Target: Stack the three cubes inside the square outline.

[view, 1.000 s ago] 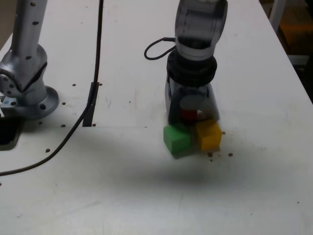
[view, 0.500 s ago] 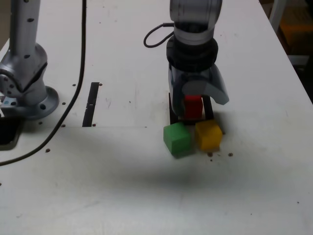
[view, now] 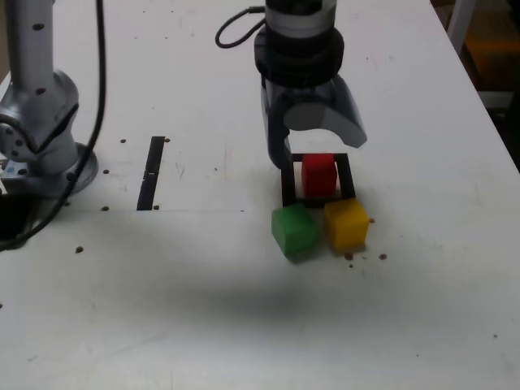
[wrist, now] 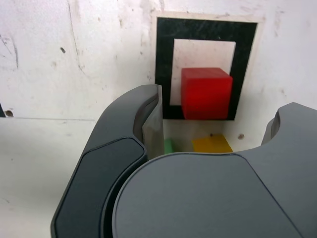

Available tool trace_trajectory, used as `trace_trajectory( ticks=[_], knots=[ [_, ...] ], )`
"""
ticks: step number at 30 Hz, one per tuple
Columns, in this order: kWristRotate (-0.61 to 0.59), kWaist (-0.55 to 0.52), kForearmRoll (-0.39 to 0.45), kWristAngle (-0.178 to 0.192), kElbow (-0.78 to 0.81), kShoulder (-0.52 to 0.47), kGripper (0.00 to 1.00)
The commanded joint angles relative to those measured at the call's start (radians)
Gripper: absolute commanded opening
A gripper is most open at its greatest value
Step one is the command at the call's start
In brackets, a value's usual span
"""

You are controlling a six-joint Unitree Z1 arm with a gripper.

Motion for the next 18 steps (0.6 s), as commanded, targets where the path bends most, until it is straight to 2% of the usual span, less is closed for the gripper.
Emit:
trace_trajectory(
  ticks=[1,18],
  knots=[
    [-0.004,-0.016,0.010,0.001,-0.015,-0.010,0.83],
    [-0.031,-0.126,0.026,0.022,-0.096,0.032,0.83]
  ],
)
